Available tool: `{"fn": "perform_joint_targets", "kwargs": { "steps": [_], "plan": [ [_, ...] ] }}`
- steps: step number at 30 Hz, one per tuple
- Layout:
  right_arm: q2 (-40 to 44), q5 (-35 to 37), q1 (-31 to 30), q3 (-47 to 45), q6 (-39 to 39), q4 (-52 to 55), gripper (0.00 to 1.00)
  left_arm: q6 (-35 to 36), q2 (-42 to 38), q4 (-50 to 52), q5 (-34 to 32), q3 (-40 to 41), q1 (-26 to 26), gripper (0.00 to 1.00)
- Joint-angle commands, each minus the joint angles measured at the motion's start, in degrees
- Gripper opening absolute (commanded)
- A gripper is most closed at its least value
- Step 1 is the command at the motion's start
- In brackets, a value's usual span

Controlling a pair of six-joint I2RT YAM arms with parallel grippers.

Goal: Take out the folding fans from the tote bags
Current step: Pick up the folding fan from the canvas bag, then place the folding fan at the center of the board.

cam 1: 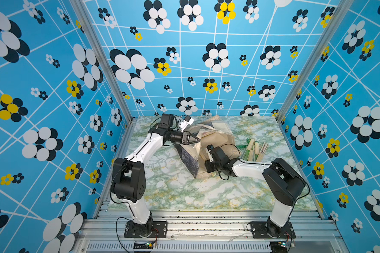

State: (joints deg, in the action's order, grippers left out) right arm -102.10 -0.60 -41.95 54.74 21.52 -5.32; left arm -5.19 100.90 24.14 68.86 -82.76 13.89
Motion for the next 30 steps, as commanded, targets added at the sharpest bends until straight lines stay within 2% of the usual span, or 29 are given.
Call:
{"fn": "perform_joint_targets", "kwargs": {
  "steps": [1,6,12,16,19,23,26,30],
  "plan": [
    [7.5,-3.19,-0.14,-3.82,0.81,-1.77,0.15,-0.08,-2.25,-0.68,2.51,0.24,-0.25,0.0],
    [22.05,-6.83,-0.05,-13.23,0.14,-0.43,0.15,-0.26,-1.85,-0.89,2.51,0.13,-0.45,0.0],
    [45.01,-8.32,1.63,-21.16,-0.74,5.19,0.15,-0.6,-1.09,-1.09,2.27,-0.37,-0.88,0.0],
    [58.7,-6.82,6.26,-21.57,-1.7,10.59,0.15,-0.7,-0.92,-1.11,2.13,-0.56,-1.25,0.0],
    [64.79,-4.37,11.9,-20.12,-2.02,14.92,0.14,-0.75,-0.88,-0.94,2.16,-0.71,-1.29,0.0],
    [65.69,-0.61,20.11,-18.43,-2.09,17.99,0.13,-0.7,-1.21,-0.87,2.33,-0.67,-1.28,0.0],
    [61.28,-1.38,24.96,-17.45,-2.15,16.65,0.12,-0.61,-1.62,-0.62,2.42,-0.82,-1.31,0.0],
    [51.99,-1.38,29.44,-17.38,-1.64,8.52,0.11,-0.48,-2.02,-0.85,2.51,-0.29,-1.24,0.0]
  ]
}}
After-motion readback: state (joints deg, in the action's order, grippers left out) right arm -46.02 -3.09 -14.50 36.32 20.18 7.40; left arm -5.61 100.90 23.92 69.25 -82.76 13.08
